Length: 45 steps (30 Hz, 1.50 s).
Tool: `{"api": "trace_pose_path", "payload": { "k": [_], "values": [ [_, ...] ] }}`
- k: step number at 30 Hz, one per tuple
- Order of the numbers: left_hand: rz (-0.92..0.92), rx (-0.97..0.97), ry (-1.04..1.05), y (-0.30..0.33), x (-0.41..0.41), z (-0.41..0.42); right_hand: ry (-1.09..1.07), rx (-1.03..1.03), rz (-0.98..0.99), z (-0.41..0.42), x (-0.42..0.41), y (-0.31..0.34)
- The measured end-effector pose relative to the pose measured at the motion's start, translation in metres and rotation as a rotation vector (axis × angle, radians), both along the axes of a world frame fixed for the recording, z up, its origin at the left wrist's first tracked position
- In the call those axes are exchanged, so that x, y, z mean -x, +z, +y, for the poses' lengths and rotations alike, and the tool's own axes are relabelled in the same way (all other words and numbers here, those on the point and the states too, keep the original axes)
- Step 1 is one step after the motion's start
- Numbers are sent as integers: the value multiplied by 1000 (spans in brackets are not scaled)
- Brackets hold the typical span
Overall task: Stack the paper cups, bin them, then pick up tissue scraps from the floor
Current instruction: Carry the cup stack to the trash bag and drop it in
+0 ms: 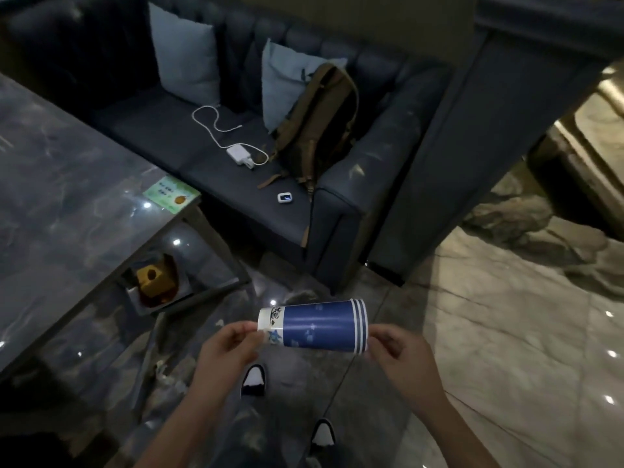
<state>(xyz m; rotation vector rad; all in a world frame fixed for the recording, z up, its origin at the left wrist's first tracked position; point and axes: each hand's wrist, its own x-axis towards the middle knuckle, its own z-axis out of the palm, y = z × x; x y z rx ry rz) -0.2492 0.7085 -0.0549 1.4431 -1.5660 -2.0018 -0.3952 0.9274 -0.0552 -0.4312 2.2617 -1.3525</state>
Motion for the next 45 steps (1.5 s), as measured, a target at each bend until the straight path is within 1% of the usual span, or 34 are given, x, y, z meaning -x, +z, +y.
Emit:
{"api": "trace_pose_path", "payload": {
  "k": [3, 6, 10, 12, 15, 17, 20, 25, 29, 32, 34, 37, 39, 41, 45],
  "values": [
    [-42, 17, -108, -6, 12, -14, -69, -53, -56, -4, 4, -10],
    [-59, -15, -178, -13, 24, -34, -123, -134, -81, -20, 8, -18],
    [-77, -68, -229, -23, 43, -72, -164, -239, -113, -52, 8, -25],
    [-91, -120, -275, -36, 55, -107, -198, -294, -132, -81, 12, -39],
    [-82, -127, -313, -35, 60, -117, -199, -346, -133, -92, 11, -36],
    [-82, -119, -384, -44, 67, -137, -220, -391, -160, -111, 12, -45],
    [-67, -155, -434, -57, 79, -164, -267, -371, -225, -136, 8, -53],
    [-74, -187, -453, -74, 88, -182, -295, -365, -222, -152, 11, -72],
    [-193, -75, -530, -100, 106, -184, -306, -413, -262, -154, 20, -97],
    [-263, 21, -596, -122, 122, -186, -213, -452, -260, -149, 27, -116],
    [-273, 63, -646, -135, 126, -189, -208, -441, -256, -145, 30, -128],
    [-253, 88, -694, -156, 128, -192, -261, -386, -245, -144, 34, -148],
    [-239, 76, -691, -170, 129, -192, -286, -365, -259, -145, 36, -164],
    [-240, 62, -673, -187, 130, -191, -324, -386, -323, -148, 39, -182],
    [-304, 31, -644, -225, 138, -186, -378, -403, -390, -152, 49, -226]
  ]
}}
